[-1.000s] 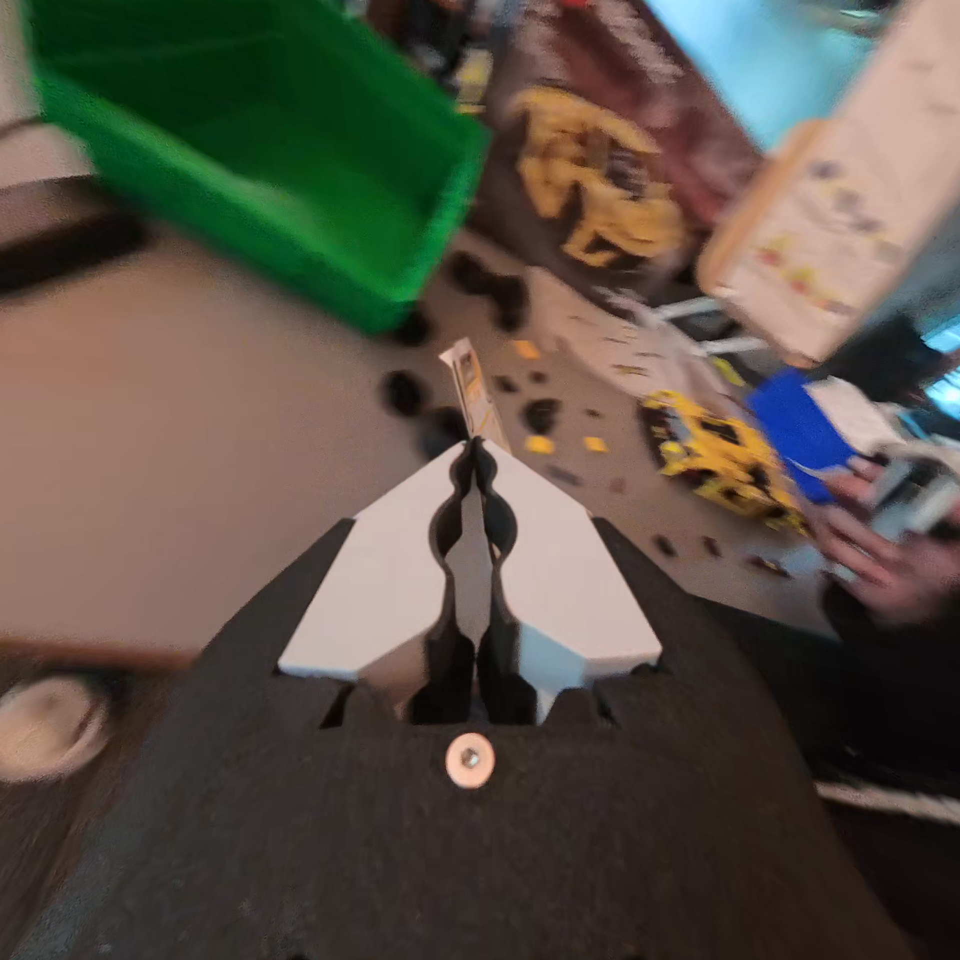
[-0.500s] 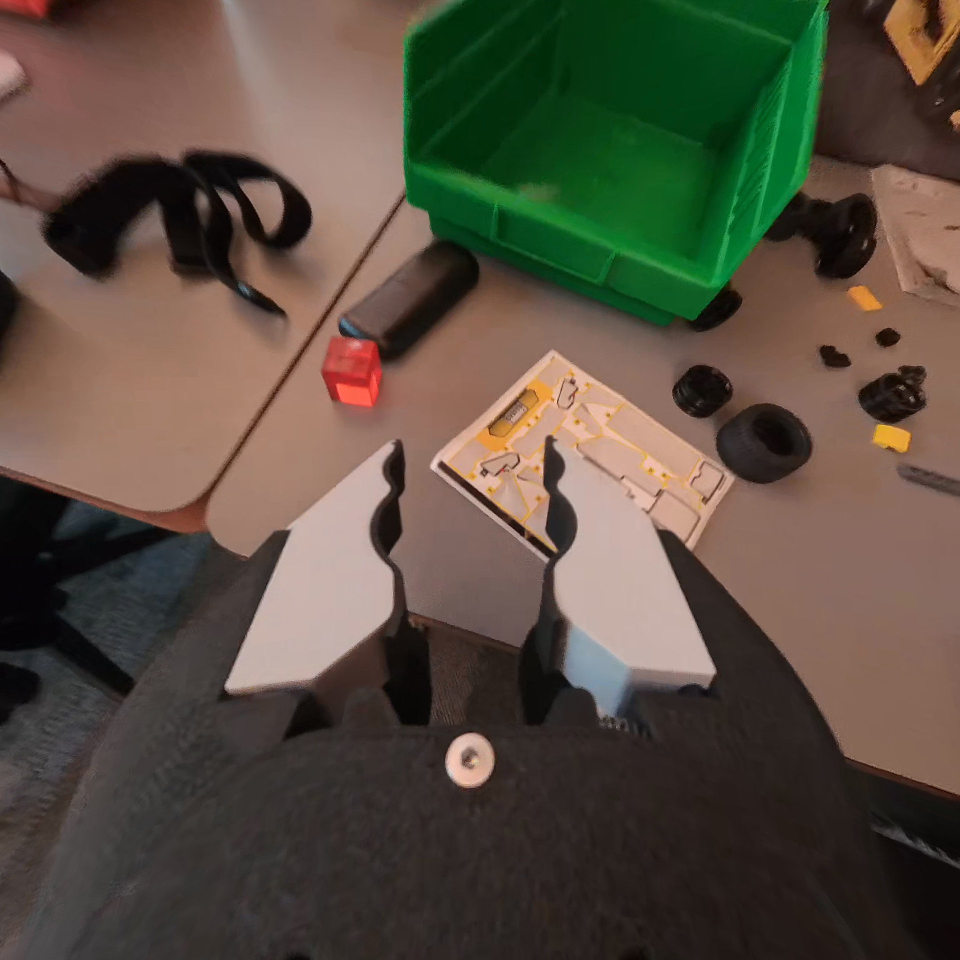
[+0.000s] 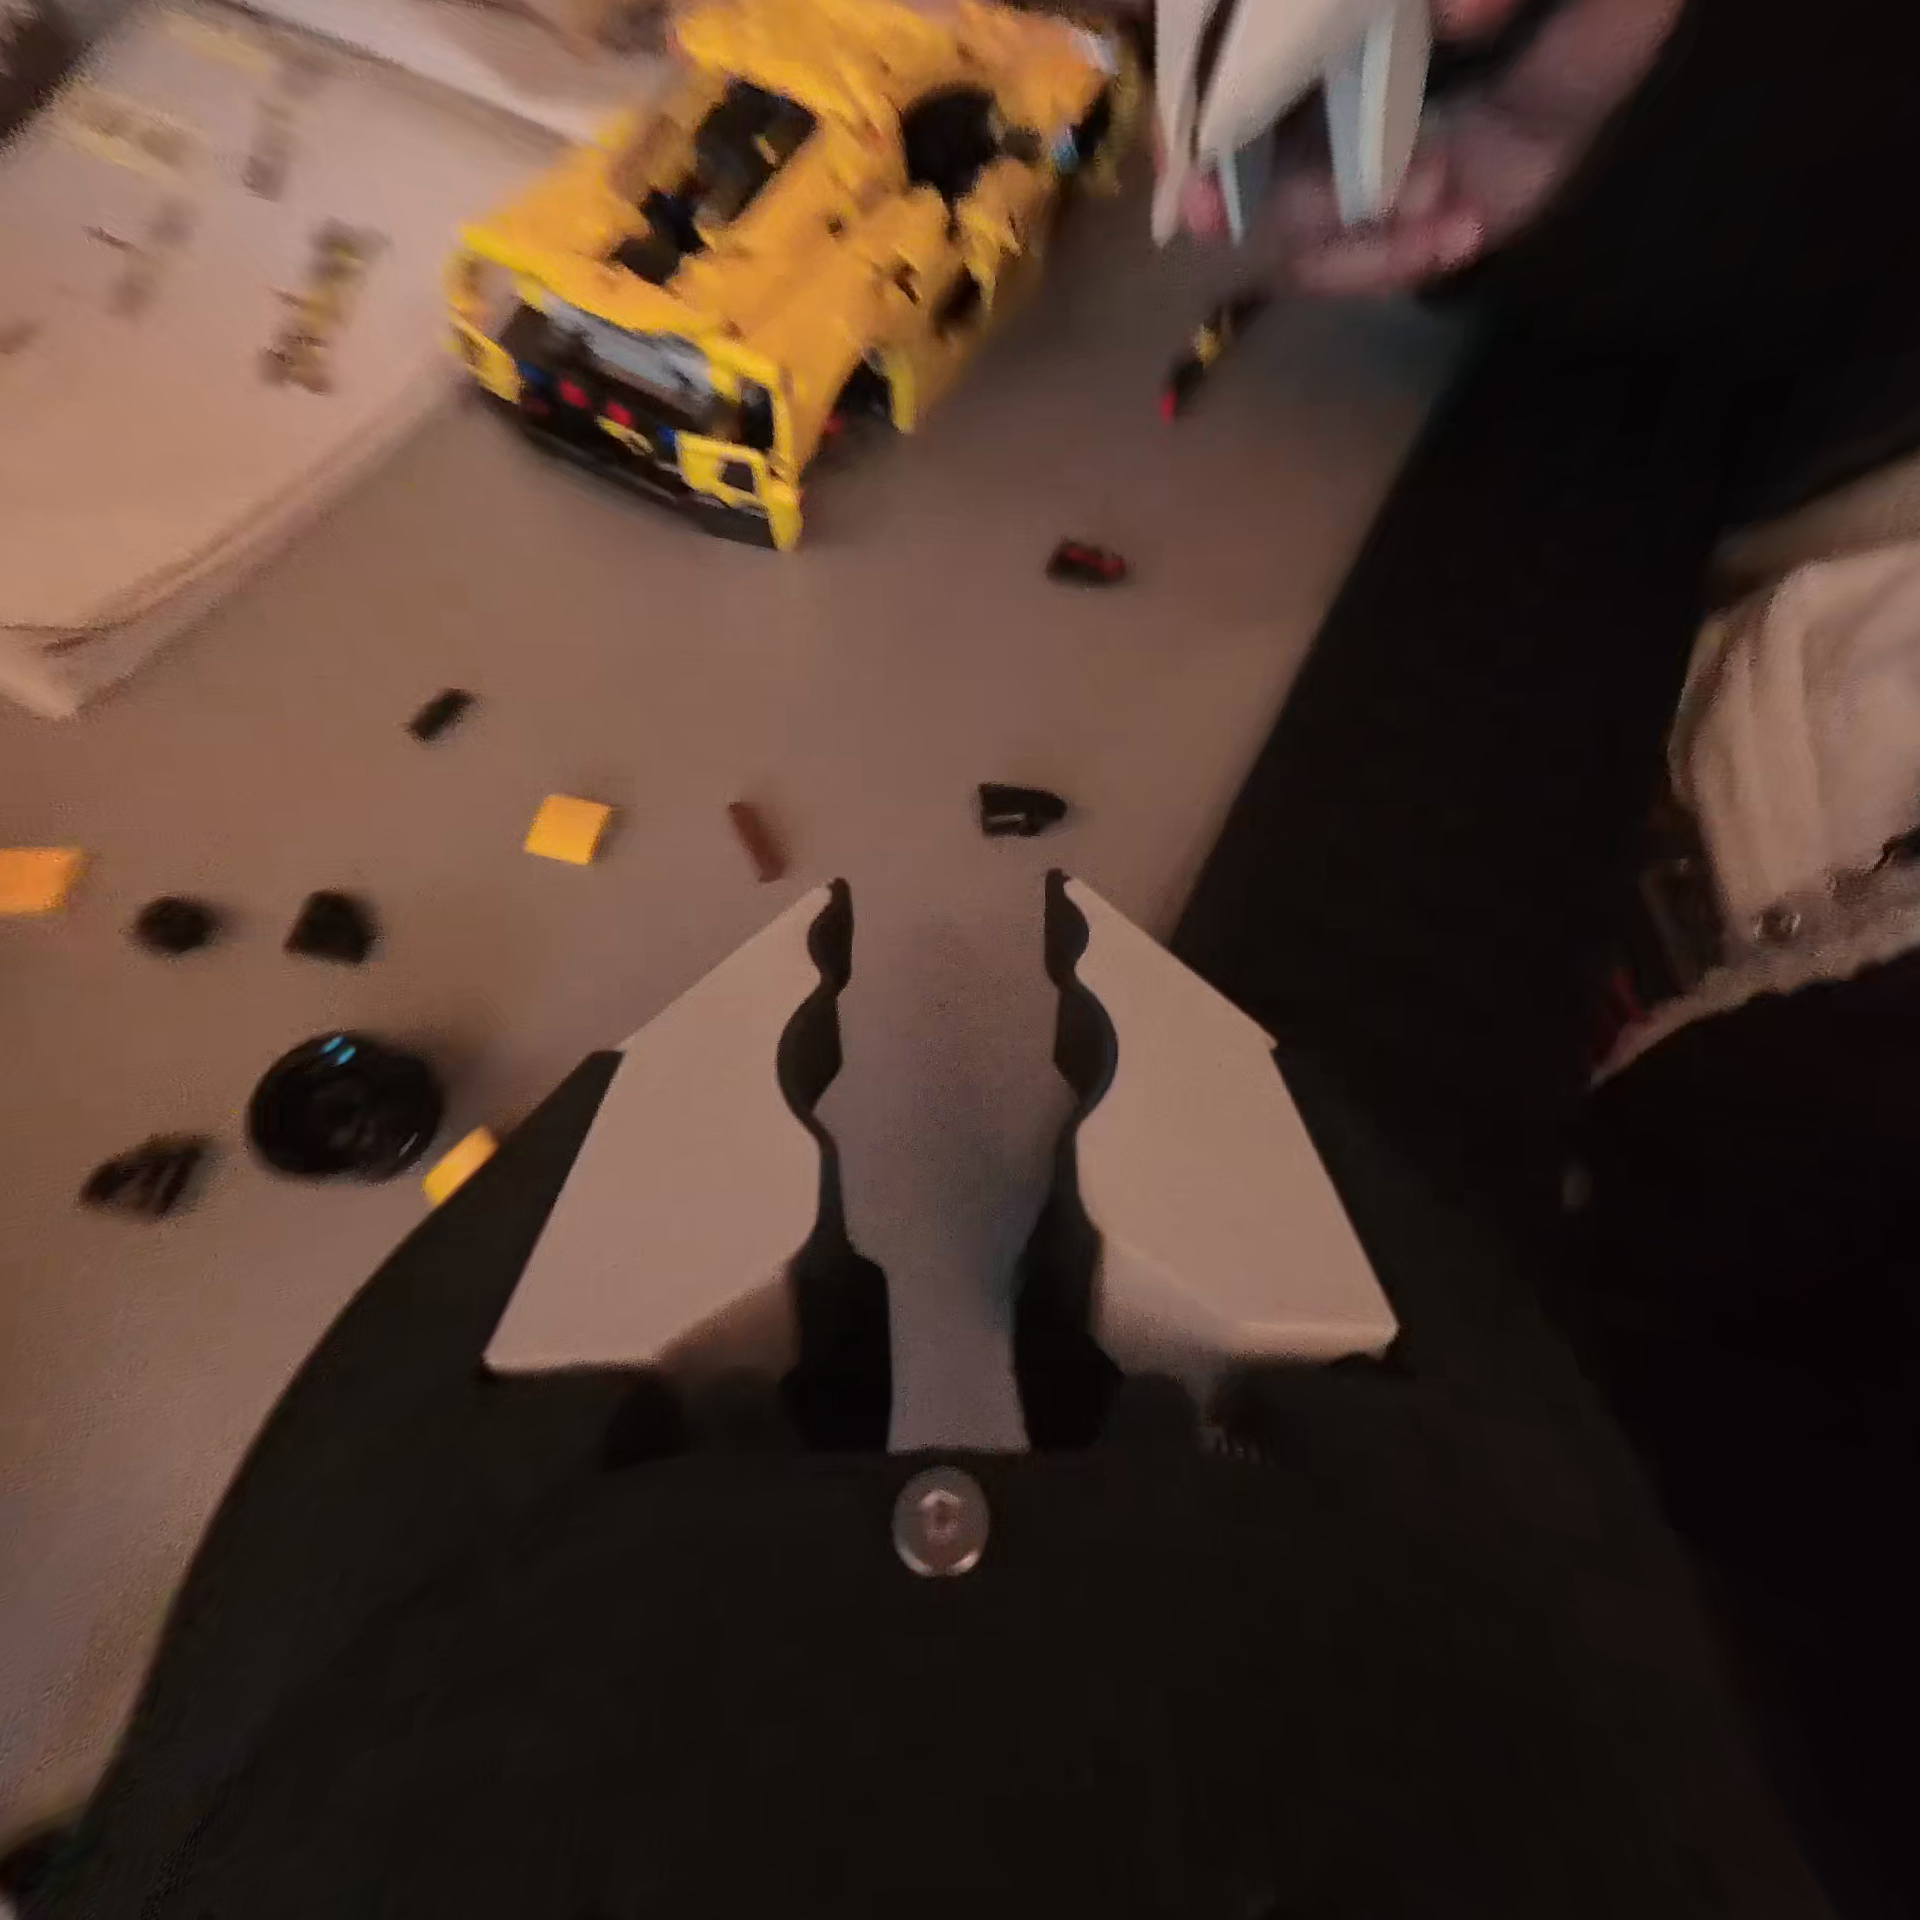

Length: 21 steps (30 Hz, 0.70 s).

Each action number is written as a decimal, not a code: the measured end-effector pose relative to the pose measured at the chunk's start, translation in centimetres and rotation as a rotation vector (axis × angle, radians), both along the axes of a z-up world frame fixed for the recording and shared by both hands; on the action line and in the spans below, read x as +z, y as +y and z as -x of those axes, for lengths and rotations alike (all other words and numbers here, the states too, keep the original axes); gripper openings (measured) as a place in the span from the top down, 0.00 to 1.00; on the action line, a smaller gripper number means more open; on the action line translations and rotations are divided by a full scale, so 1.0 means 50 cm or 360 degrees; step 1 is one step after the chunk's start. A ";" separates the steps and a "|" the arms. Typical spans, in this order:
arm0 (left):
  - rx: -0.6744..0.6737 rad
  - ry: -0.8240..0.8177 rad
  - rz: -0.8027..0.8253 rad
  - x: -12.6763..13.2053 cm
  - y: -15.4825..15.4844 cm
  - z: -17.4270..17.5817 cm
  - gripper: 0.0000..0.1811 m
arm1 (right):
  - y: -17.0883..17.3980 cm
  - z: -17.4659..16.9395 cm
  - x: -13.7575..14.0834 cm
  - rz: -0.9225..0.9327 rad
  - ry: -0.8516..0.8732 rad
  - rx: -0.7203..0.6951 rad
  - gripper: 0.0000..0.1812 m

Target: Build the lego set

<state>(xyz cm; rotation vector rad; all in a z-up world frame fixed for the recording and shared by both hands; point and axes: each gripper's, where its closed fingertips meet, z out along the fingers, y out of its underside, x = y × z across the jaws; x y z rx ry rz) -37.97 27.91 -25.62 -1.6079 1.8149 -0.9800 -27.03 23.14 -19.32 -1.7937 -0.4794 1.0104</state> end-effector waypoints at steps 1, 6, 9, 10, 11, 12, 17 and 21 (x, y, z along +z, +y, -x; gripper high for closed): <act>-0.0092 0.0100 0.0016 -0.021 -0.007 -0.008 0.79 | 0.001 -0.004 0.006 0.0000 0.0035 -0.0007 1.00; -0.0283 0.0233 -0.0046 -0.068 -0.035 -0.046 0.79 | 0.009 -0.027 0.018 -0.0005 0.0116 -0.0060 1.00; -0.0274 0.0225 -0.0180 -0.086 -0.040 -0.073 0.79 | 0.010 -0.029 0.023 0.0003 0.0163 -0.0051 1.00; -0.0270 0.0199 -0.0185 -0.085 -0.045 -0.083 0.80 | 0.009 -0.028 0.025 0.0009 0.0177 -0.0043 1.00; -0.0263 0.0190 -0.0191 -0.086 -0.050 -0.092 0.84 | 0.009 -0.028 0.026 0.0010 0.0185 -0.0040 1.00; -0.0250 0.0179 -0.0198 -0.086 -0.052 -0.100 0.87 | 0.009 -0.028 0.026 0.0010 0.0182 -0.0040 1.00; -0.0098 0.0128 -0.0344 -0.069 -0.036 -0.128 0.87 | 0.013 -0.038 0.021 0.0017 0.0162 -0.0076 1.00; 0.0096 0.0227 -0.0457 -0.048 -0.022 -0.120 0.87 | 0.016 -0.045 0.022 0.0036 0.0193 -0.0093 1.00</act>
